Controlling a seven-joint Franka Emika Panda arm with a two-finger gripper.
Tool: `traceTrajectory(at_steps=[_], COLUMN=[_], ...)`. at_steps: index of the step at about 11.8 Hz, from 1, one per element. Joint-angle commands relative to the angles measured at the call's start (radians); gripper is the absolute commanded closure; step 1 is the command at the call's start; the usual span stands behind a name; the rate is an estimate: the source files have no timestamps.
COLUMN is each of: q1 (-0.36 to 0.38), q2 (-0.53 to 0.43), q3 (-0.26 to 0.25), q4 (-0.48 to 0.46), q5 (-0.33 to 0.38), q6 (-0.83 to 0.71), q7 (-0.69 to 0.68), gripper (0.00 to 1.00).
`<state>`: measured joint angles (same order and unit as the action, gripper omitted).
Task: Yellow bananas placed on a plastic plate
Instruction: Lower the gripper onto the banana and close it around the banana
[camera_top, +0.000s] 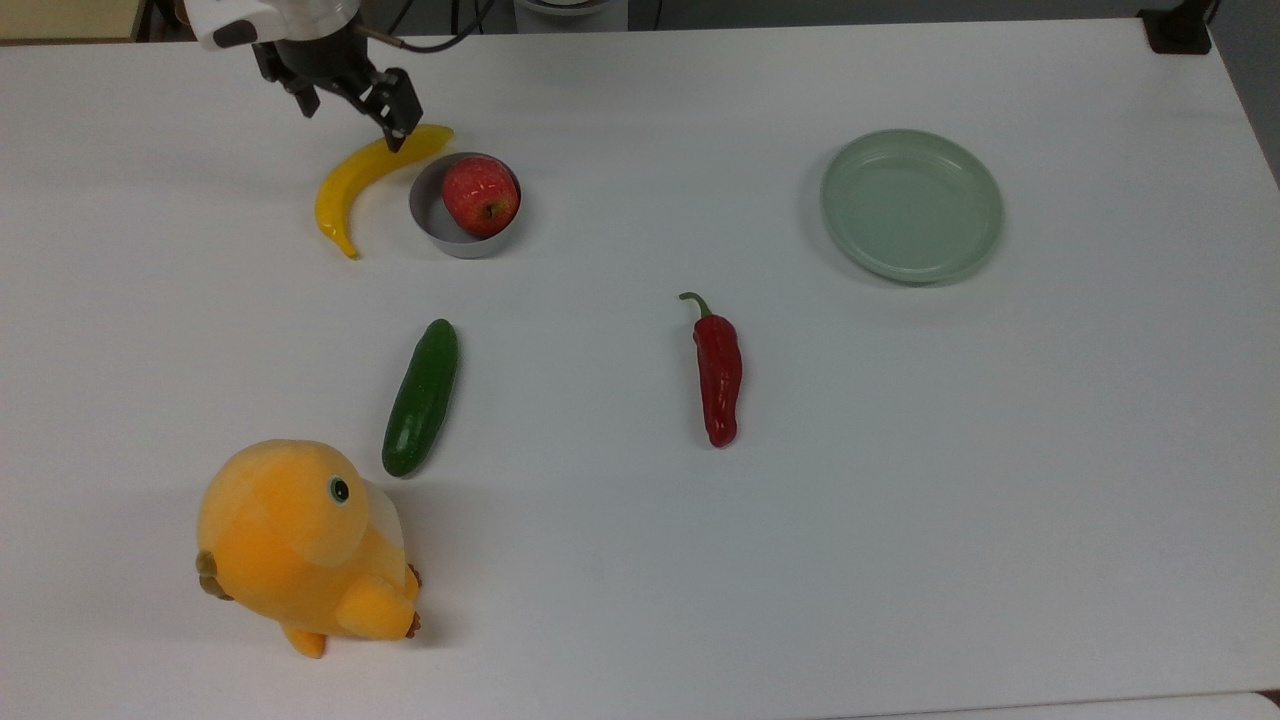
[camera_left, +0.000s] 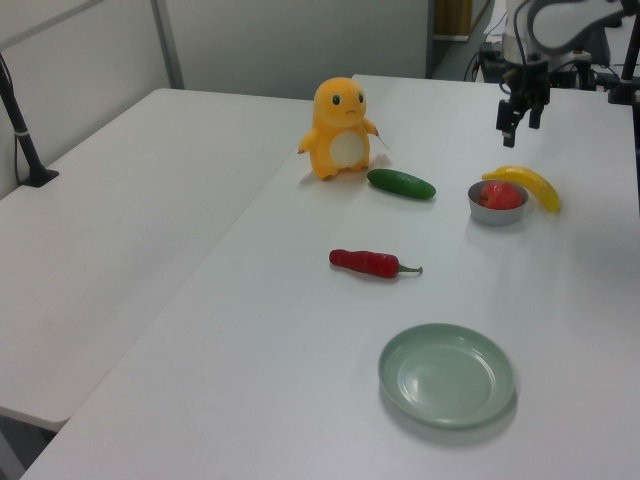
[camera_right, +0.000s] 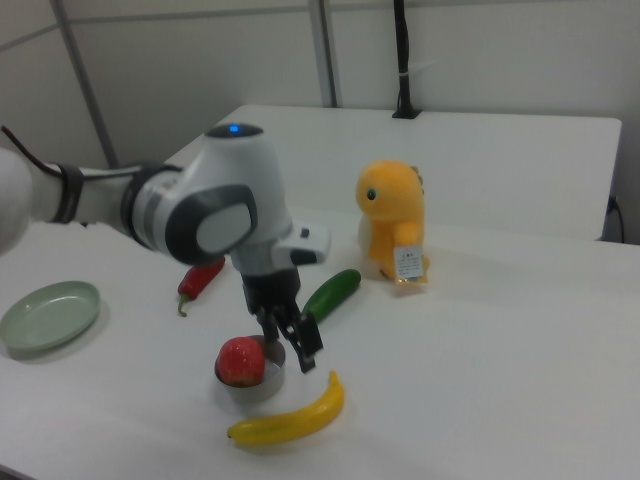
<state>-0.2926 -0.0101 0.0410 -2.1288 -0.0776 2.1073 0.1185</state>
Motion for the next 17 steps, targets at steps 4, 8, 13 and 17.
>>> traceTrajectory(at_steps=[4, 8, 13, 17], q1=[-0.039, -0.033, -0.028, -0.028], q2=[0.060, 0.130, 0.163, 0.163], q3=[-0.069, -0.069, -0.067, -0.066], q4=[-0.079, -0.077, -0.080, -0.079], q5=[-0.022, -0.022, -0.022, -0.014], q6=[0.132, 0.177, 0.175, 0.175], q7=[-0.100, -0.100, -0.105, -0.138], gripper=[0.00, 0.00, 0.82, 1.00])
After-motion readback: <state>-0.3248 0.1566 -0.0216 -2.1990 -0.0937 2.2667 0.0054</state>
